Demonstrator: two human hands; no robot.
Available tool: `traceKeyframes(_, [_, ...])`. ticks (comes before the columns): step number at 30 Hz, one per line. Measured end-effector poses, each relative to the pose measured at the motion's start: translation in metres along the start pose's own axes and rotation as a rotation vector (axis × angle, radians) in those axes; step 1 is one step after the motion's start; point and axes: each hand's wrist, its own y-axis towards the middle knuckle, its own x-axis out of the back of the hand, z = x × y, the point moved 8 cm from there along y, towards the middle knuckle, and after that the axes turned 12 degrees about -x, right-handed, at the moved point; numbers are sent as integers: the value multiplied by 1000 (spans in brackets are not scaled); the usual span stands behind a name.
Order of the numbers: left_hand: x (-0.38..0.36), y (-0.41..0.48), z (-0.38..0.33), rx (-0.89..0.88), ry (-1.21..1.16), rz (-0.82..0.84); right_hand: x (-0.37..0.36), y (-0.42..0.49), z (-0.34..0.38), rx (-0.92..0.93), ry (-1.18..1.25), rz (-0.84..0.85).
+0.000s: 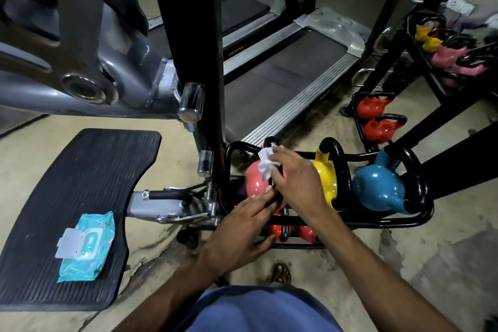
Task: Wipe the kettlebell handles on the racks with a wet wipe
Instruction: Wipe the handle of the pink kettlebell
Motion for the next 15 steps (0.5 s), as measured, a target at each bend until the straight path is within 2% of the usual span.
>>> traceKeyframes(1, [0, 1, 0, -2, -15, 3, 5, -8, -10, -117, 145, -42])
traceKeyframes(3, [1, 1, -1, -5, -25, -10, -5, -20, -37, -434, 531, -22])
traceKeyframes(6, [3, 0, -2, -14, -57, -42, -58, -23, -64, -918, 1116, 209])
traceKeyframes(8, [2, 0, -1, -16, -71, -44, -77, -20, -58, -1105, 1378, 386])
traceKeyframes(11, [2, 0, 0, -12, -74, -36, -79, -9, -42, -1159, 1593, 463])
traceKeyframes(13, [2, 1, 0, -18, -72, -27, -77, -11, -38, -1185, 1552, 428])
traceKeyframes(15, [2, 0, 0, -26, -72, -20, -71, -15, -44, -1092, 1375, 313])
